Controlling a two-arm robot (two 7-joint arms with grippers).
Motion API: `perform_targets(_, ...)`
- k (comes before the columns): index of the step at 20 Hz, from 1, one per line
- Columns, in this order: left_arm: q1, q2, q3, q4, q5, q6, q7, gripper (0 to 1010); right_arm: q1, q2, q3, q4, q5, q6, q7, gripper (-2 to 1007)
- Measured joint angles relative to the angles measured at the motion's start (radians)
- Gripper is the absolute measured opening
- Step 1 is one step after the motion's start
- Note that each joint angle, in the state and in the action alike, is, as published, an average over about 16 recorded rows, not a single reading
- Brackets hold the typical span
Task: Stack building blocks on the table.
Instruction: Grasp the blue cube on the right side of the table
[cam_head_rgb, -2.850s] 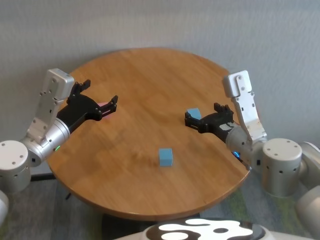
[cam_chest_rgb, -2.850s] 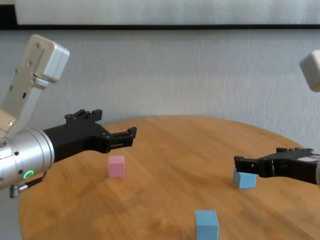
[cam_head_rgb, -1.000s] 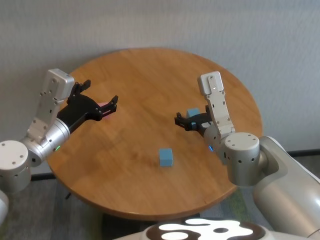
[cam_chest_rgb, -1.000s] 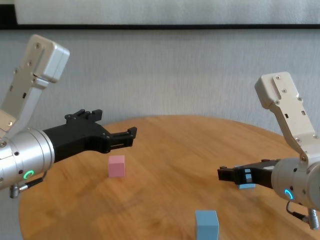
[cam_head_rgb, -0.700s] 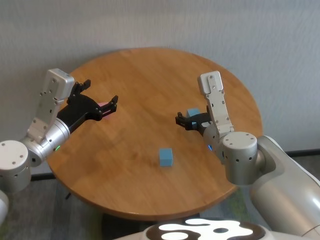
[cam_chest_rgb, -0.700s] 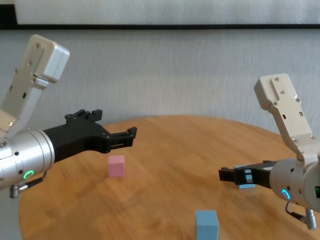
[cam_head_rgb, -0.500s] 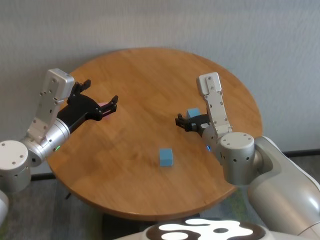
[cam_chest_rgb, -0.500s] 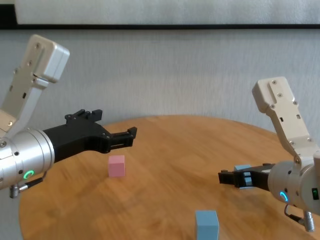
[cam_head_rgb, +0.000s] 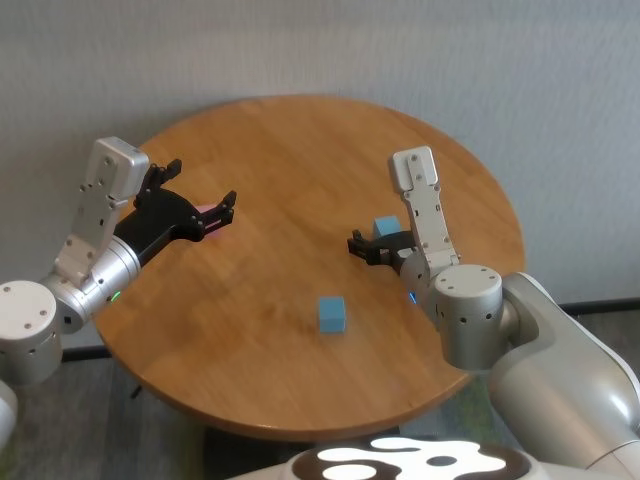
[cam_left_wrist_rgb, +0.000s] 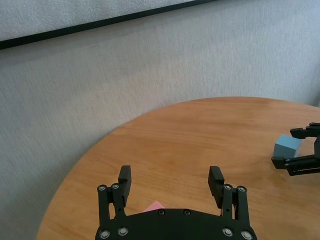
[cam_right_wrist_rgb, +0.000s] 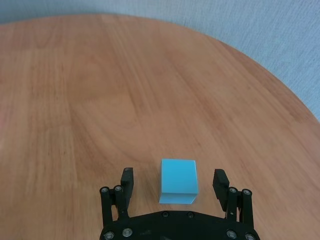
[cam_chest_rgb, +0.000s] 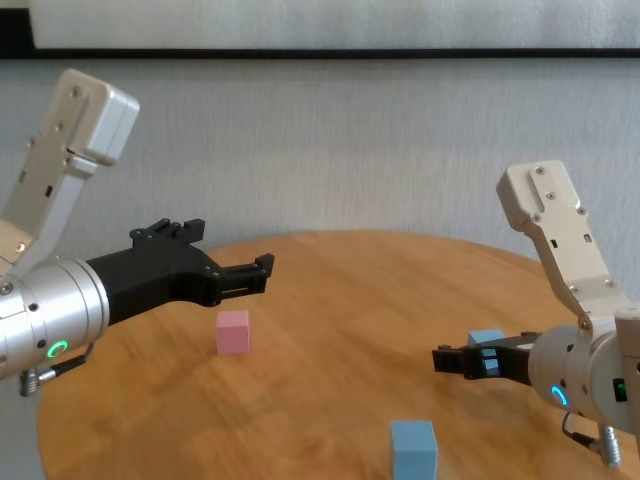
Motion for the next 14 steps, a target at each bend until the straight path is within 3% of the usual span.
perform_targets(8, 0.000, 0.000, 0.000, 0.000, 0.000, 0.000, 0.000, 1000, 0.001, -0.004, 0.002, 0.006, -0.008, -0.001, 0.003, 995)
perform_targets(14, 0.000, 0.000, 0.000, 0.000, 0.000, 0.000, 0.000, 1000, 0.001, -0.004, 0.002, 0.005, -0.008, -0.002, 0.004, 916)
